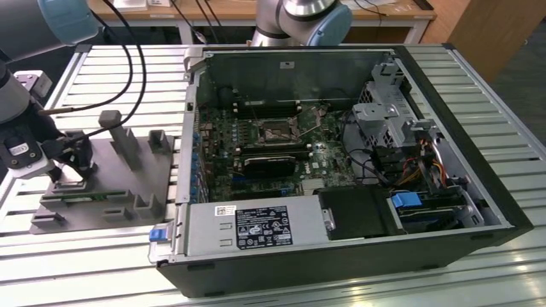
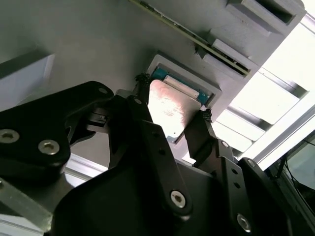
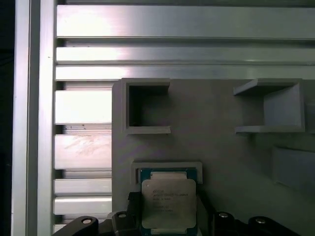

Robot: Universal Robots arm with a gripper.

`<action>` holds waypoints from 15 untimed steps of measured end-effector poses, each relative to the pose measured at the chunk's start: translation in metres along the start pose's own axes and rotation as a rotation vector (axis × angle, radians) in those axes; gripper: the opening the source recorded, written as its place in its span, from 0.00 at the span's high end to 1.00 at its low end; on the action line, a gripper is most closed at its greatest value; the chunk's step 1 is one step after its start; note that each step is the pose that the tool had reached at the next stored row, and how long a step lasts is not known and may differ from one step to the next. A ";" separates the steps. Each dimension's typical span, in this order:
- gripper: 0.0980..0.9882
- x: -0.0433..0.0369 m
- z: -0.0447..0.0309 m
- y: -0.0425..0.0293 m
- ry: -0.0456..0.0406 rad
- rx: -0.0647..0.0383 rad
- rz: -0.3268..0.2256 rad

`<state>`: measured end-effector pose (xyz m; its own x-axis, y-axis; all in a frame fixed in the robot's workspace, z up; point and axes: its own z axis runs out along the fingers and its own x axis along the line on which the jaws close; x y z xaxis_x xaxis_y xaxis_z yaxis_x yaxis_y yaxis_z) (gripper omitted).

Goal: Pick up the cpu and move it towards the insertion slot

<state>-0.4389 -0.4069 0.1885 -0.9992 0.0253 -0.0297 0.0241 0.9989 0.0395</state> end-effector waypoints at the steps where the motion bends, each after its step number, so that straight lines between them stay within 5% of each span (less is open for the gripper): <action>1: 0.51 -0.0001 -0.0016 0.0001 -0.0001 0.000 0.000; 15: 0.51 -0.0009 -0.0309 0.0012 0.0000 0.000 0.000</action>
<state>-0.4389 -0.4069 0.2194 -0.9992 0.0253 -0.0297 0.0241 0.9989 0.0396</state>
